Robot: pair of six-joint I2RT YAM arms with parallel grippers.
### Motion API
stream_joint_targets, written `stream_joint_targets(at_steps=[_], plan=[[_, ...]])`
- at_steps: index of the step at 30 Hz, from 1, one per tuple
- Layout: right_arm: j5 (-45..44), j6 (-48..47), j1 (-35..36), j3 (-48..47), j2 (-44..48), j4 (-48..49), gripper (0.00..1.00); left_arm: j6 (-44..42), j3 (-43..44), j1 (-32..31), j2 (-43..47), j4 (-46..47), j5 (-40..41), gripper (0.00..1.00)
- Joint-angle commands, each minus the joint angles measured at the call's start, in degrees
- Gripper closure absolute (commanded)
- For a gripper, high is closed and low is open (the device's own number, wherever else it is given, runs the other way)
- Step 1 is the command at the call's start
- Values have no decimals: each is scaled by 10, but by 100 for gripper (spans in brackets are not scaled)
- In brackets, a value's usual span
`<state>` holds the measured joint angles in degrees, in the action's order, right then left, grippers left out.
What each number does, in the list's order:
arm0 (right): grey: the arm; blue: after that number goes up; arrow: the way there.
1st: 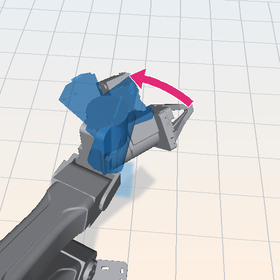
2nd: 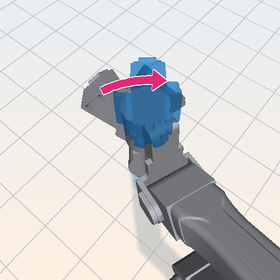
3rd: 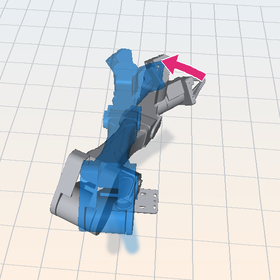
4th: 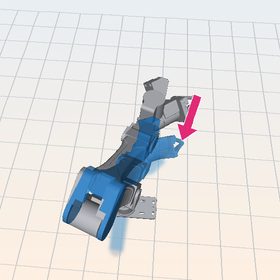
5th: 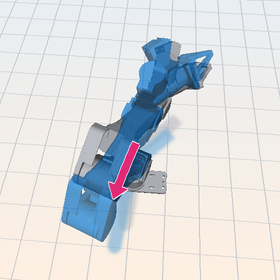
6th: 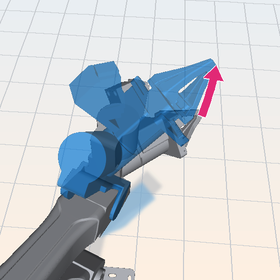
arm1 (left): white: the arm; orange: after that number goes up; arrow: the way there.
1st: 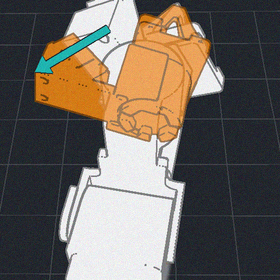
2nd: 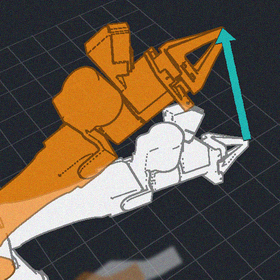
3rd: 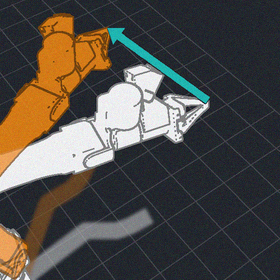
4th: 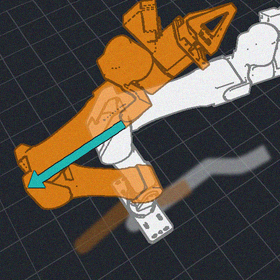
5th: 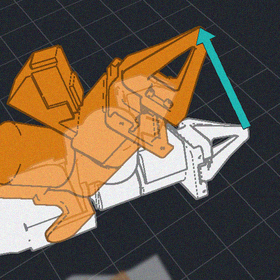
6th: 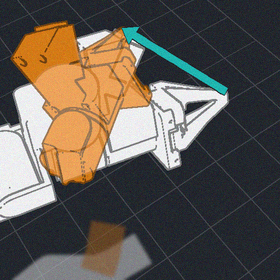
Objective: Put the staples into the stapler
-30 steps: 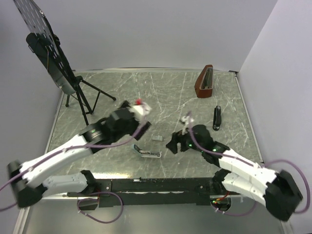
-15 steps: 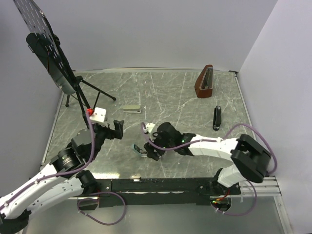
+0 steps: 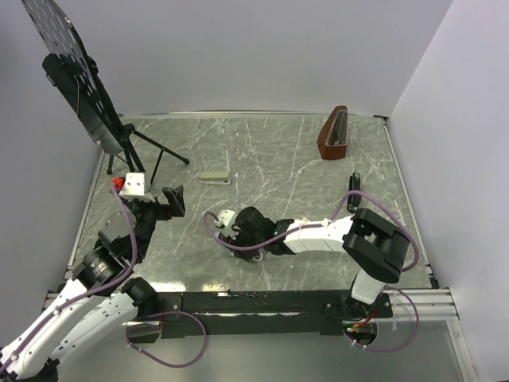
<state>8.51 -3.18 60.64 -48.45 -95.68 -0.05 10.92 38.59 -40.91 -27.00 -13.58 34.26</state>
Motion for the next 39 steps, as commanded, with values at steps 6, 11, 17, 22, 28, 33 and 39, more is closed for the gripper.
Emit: stream_joint_targets(at_steps=[6,11,17,22,28,33,39], plan=[[-187,147,18,-65,-30,25,76,35,-6,77,12,36,-93,1],[-284,252,27,-139,-85,-27,76,52,-9,125,7,43,-151,1],[-349,357,31,-215,-146,-119,76,64,-12,170,6,47,-191,1],[-342,378,33,-224,-153,-141,64,66,-13,178,7,51,-202,1],[-323,385,32,-222,-118,-158,40,67,-13,179,7,51,-206,1],[-324,396,30,-225,-73,-200,27,67,-14,179,9,50,-205,1],[-383,459,27,-242,10,-316,0,71,-15,179,16,51,-206,1]])
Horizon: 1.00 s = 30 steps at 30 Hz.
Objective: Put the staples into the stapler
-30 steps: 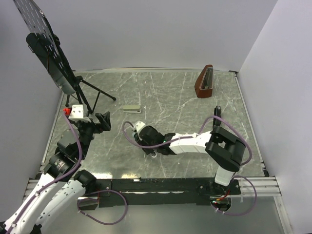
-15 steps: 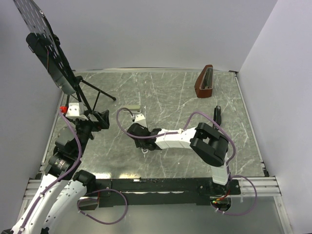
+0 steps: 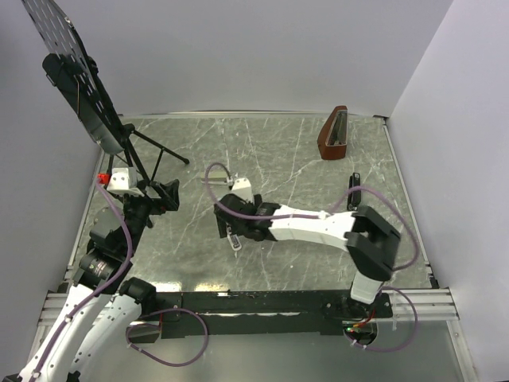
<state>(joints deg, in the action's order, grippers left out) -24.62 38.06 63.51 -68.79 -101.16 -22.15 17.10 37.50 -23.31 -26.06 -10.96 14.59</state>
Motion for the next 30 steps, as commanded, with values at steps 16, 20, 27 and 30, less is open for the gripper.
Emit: stream_joint_targets(at_steps=[16,20,27,30], plan=[[106,116,-104,-39,99,-192,12,20,-7,-2,24,23,1,0],[103,111,-112,-77,50,-214,21,19,-7,-4,27,22,2,0],[86,119,-124,-121,-24,-225,41,17,-8,-4,28,21,5,1],[92,122,-131,-131,-49,-229,46,17,-8,-4,29,21,6,0]])
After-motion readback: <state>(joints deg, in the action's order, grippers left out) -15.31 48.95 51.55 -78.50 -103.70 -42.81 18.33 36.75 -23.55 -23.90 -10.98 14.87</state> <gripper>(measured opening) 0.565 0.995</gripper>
